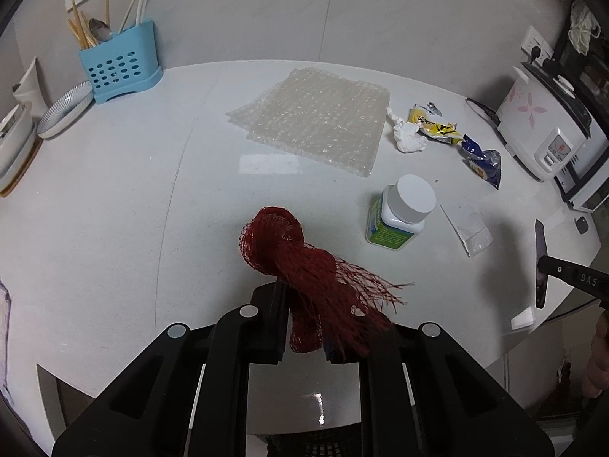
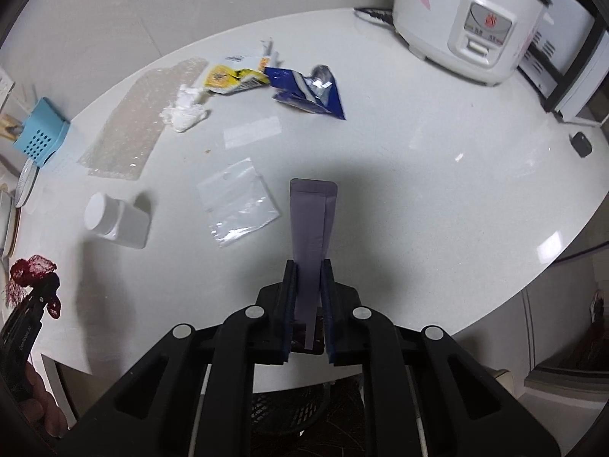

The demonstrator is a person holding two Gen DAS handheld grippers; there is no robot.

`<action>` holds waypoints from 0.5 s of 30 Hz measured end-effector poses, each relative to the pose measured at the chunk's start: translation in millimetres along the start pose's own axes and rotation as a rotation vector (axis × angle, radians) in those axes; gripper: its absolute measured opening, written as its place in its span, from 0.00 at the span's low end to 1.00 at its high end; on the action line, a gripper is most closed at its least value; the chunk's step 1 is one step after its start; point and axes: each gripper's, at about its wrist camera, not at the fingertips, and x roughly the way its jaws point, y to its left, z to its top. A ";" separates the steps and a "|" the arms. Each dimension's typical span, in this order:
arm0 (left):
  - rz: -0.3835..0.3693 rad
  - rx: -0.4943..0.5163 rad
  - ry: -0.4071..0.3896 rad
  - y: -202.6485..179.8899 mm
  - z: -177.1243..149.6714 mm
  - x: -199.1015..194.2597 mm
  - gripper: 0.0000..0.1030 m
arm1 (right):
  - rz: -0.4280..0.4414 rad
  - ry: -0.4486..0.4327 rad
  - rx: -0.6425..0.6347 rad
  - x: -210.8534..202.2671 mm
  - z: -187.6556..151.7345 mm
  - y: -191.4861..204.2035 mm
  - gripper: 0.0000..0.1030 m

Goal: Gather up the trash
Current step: 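Grasp the red mesh bag with the left tool while the right tool grasps the purple strip, then carry the red mesh bag and purple strip down over the wastebasket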

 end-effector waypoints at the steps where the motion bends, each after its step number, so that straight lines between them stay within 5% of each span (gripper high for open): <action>1: -0.005 0.011 -0.004 0.8 -1.8 -4.0 0.13 | 0.004 -0.012 -0.008 -5.2 -4.5 5.9 0.11; 15: -0.093 0.112 -0.029 14.3 -45.7 -49.7 0.12 | 0.058 -0.102 -0.012 -42.7 -74.3 58.6 0.11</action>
